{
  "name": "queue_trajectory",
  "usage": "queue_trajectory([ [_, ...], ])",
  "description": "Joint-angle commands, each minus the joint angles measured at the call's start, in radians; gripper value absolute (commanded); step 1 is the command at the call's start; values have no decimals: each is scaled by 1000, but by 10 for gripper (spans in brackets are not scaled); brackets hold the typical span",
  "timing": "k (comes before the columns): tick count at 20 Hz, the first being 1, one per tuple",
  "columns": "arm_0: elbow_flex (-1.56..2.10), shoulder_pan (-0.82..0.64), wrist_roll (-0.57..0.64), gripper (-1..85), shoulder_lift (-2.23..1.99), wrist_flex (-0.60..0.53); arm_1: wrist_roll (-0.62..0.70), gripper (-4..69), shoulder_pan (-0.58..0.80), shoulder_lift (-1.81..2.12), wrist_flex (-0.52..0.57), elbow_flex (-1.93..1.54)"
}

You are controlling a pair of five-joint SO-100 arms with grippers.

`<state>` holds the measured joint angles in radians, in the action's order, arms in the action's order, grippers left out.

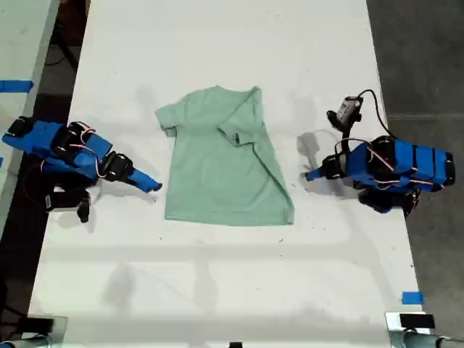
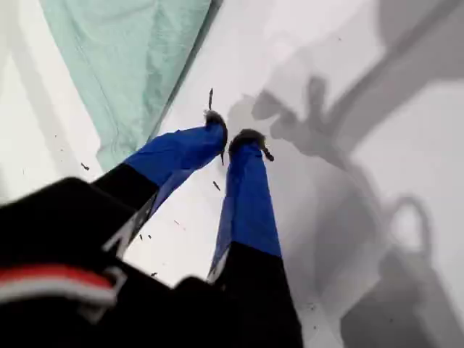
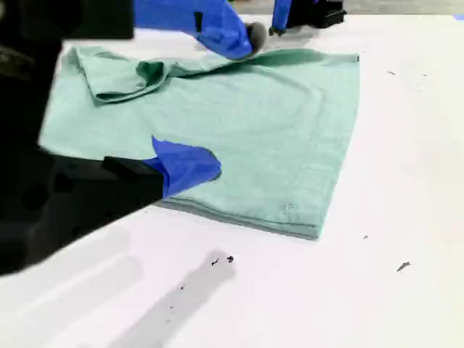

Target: Fold t shirt

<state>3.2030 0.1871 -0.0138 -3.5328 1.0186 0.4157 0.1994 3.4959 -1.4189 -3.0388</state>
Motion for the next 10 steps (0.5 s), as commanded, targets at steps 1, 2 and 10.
queue_trajectory([
  [1,17,-347,-98,-1,-5,8,32,36,-37,5,43,-51],
  [2,17,-347,-98,-1,-5,8,32,36,-35,5,43,-51],
  [10,17,-339,-114,-2,-5,5,32,36,-35,5,43,-51],
])
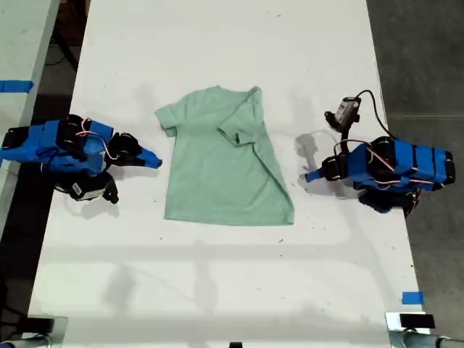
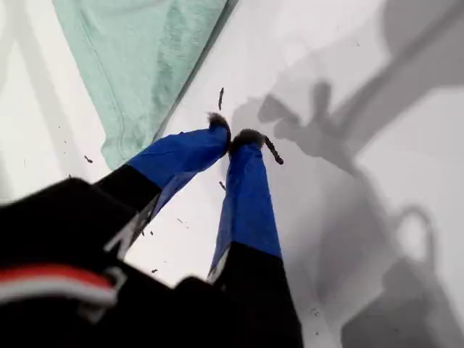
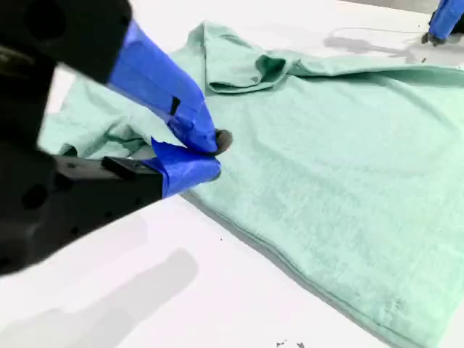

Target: Fold t shirt

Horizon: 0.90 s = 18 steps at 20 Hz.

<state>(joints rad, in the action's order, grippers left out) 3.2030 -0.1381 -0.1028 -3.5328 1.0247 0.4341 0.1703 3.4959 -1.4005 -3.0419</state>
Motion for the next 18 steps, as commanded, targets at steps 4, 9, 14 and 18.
queue_trajectory([
  [4,-190,28,-184,-3,37,55,14,36,0,5,25,-48],
  [9,-861,-71,-199,-3,879,324,12,35,0,5,25,-48],
  [14,-1378,-488,167,-3,1342,537,17,37,-3,5,25,-48],
  [18,-1466,-658,232,-3,1631,541,17,37,-5,5,25,-48],
])
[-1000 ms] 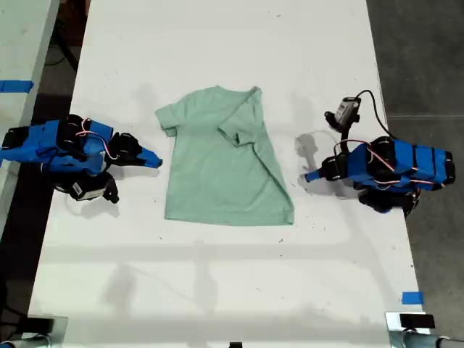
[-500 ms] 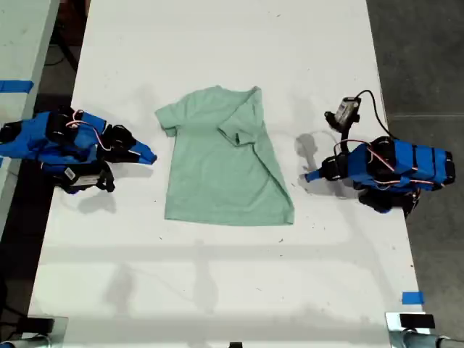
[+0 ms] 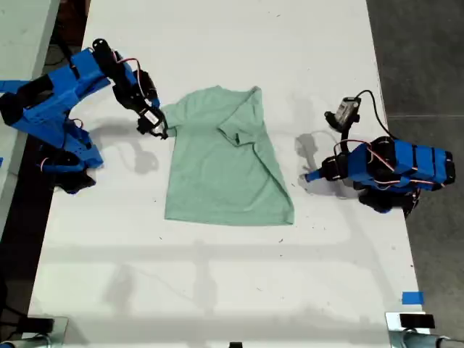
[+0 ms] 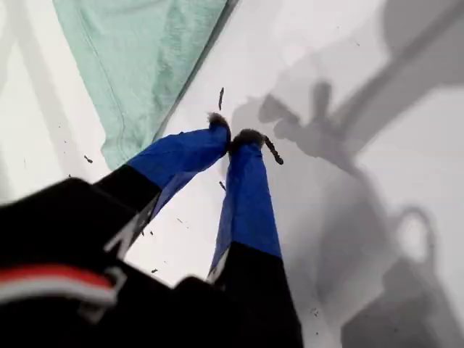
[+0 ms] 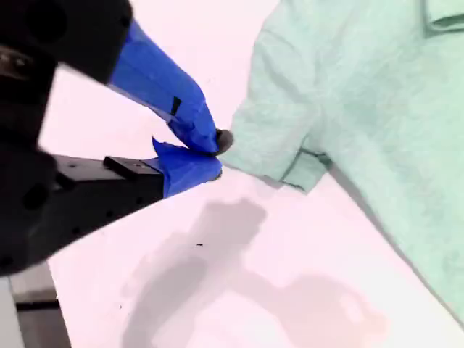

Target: Fold t shirt

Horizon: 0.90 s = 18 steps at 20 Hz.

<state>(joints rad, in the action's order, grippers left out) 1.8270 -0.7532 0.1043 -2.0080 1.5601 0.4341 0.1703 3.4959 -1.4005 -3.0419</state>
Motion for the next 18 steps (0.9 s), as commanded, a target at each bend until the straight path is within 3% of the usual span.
queue_trajectory([
  [1,-129,-69,71,-3,202,9,17,38,-5,5,25,-48],
  [3,-239,-129,209,4,405,18,18,39,-5,5,25,-48],
  [5,-359,-112,262,131,549,60,20,43,-5,5,25,-48],
  [9,-456,-23,282,237,500,57,38,51,-9,5,25,-48],
  [14,-359,-66,285,250,442,44,43,52,-21,5,25,-48],
  [18,-173,-120,282,250,466,-103,44,52,-25,6,25,-48],
])
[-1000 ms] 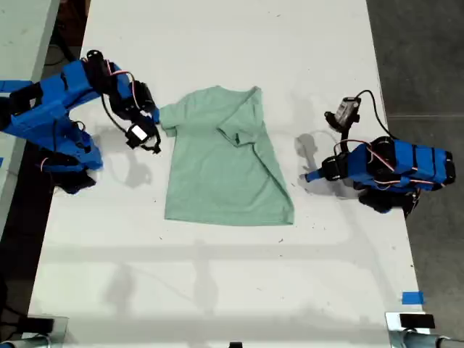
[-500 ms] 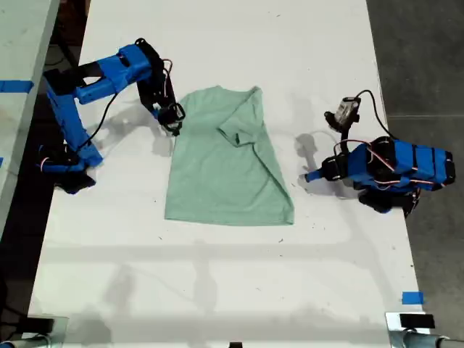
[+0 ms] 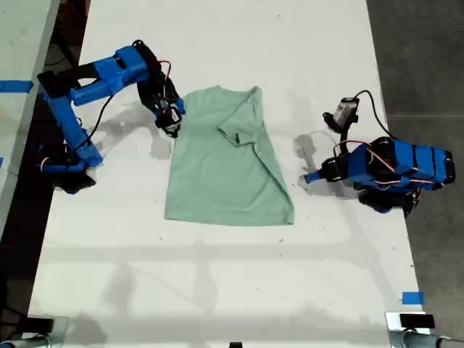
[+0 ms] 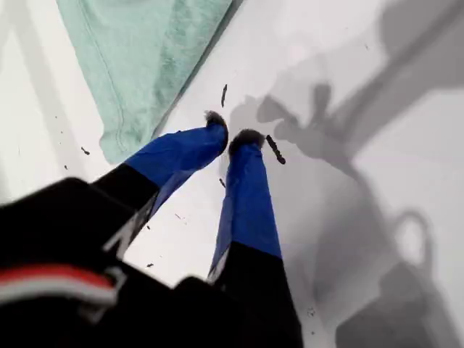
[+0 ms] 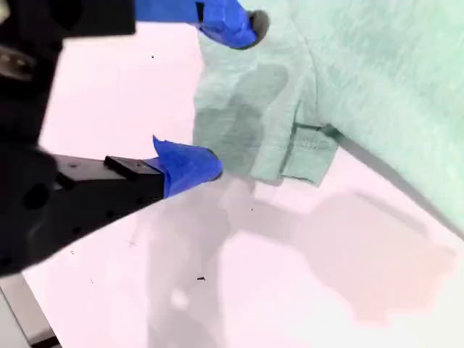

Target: Fold t shirt

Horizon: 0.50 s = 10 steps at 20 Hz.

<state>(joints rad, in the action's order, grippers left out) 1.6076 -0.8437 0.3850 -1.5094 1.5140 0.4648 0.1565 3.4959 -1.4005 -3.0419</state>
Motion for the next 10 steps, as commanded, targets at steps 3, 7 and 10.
queue_trajectory([
  [3,127,-48,-3,247,-20,-140,14,52,-11,6,25,-48],
  [7,187,-58,-9,195,23,-213,15,52,-12,6,25,-48],
  [10,195,-52,-8,59,46,-224,17,52,-12,6,25,-48],
])
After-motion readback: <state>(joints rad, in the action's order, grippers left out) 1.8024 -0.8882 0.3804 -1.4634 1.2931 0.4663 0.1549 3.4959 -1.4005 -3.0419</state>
